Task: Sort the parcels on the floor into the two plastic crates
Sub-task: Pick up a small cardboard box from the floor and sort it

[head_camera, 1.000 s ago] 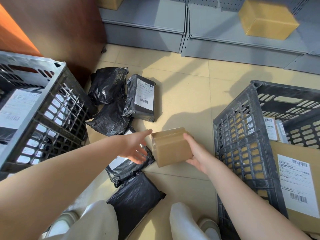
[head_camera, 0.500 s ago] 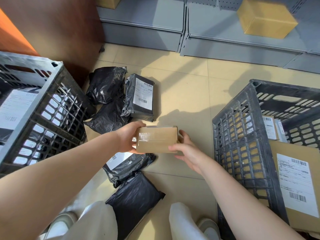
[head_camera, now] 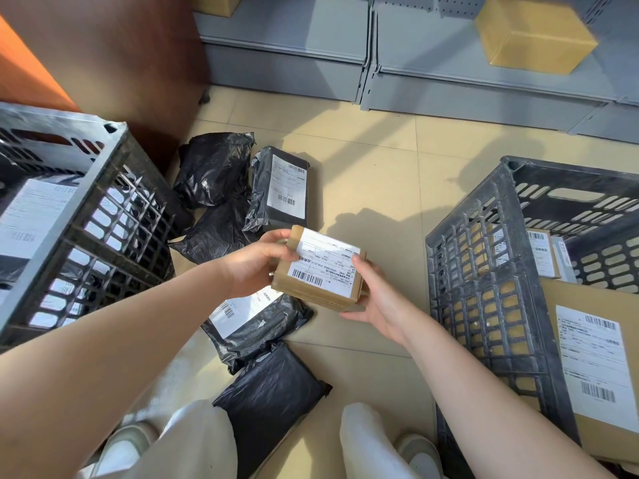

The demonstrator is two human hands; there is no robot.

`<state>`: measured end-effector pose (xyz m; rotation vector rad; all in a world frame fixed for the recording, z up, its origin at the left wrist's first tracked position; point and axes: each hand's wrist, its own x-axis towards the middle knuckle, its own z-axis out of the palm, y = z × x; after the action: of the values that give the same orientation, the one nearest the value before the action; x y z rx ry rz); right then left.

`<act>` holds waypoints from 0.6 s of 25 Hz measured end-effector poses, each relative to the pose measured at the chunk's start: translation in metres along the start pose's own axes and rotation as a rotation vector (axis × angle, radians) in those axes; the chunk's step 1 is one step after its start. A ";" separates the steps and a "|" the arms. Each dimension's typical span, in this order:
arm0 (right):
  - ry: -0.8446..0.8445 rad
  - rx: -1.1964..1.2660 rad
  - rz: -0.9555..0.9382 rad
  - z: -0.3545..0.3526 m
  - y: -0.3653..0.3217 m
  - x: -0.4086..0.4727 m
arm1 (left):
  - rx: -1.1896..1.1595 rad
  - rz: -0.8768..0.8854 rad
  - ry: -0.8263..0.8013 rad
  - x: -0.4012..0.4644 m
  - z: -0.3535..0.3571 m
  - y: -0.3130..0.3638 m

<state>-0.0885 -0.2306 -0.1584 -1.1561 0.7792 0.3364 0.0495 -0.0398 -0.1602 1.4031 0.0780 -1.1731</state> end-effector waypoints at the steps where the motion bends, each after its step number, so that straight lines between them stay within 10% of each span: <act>1: 0.010 -0.002 0.001 0.000 0.001 -0.001 | 0.004 0.006 -0.021 -0.001 0.001 0.000; 15: 0.008 0.370 0.174 0.026 0.001 -0.010 | 0.031 0.016 0.026 0.001 0.045 -0.002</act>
<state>-0.0857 -0.2048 -0.1474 -0.7449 0.9083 0.3162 0.0223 -0.0746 -0.1504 1.4445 0.0672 -1.1477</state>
